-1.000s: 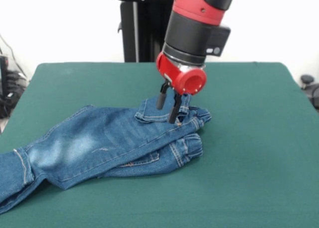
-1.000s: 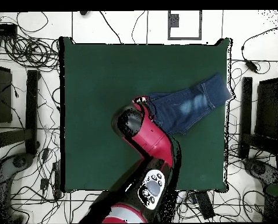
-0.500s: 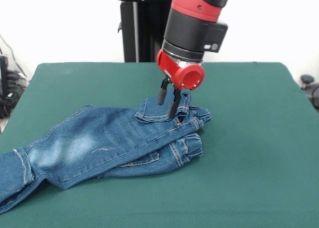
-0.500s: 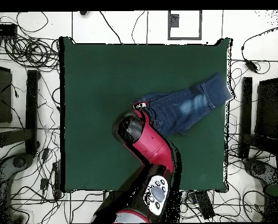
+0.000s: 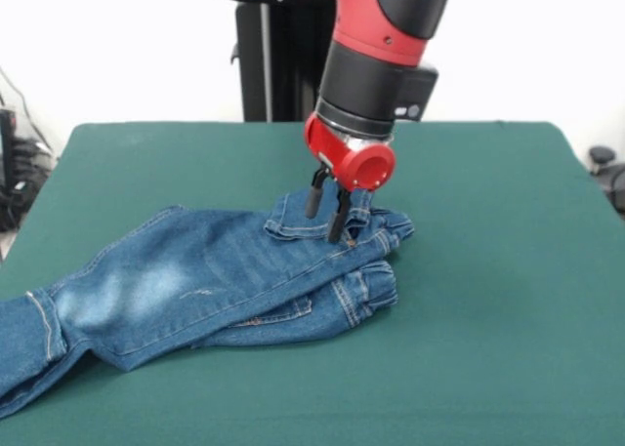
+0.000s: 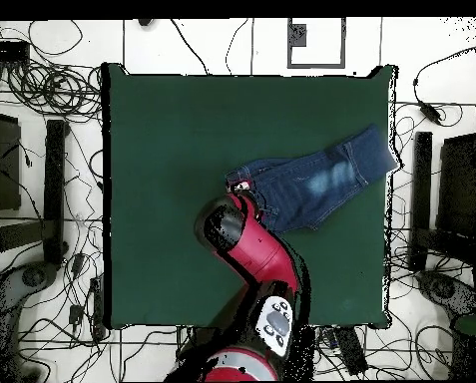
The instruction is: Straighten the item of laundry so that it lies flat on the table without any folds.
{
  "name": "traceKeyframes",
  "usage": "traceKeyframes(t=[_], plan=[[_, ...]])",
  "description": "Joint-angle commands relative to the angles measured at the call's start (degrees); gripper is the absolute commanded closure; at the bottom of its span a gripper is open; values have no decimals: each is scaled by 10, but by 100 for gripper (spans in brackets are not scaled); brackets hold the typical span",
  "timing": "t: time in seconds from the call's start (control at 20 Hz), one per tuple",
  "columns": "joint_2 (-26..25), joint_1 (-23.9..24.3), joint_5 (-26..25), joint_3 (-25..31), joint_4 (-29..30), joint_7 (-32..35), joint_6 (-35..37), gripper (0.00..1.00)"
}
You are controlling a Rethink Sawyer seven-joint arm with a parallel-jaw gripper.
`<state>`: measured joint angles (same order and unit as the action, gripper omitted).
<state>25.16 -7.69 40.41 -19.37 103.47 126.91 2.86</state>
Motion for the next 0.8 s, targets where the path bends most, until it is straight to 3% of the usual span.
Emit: traceKeyframes(t=[0.05, 0.8], plan=[[-60, 23, -39, 104, 20, 97, -58, 0], [-90, 46, -72, 122, 3, 103, -101, 0]])
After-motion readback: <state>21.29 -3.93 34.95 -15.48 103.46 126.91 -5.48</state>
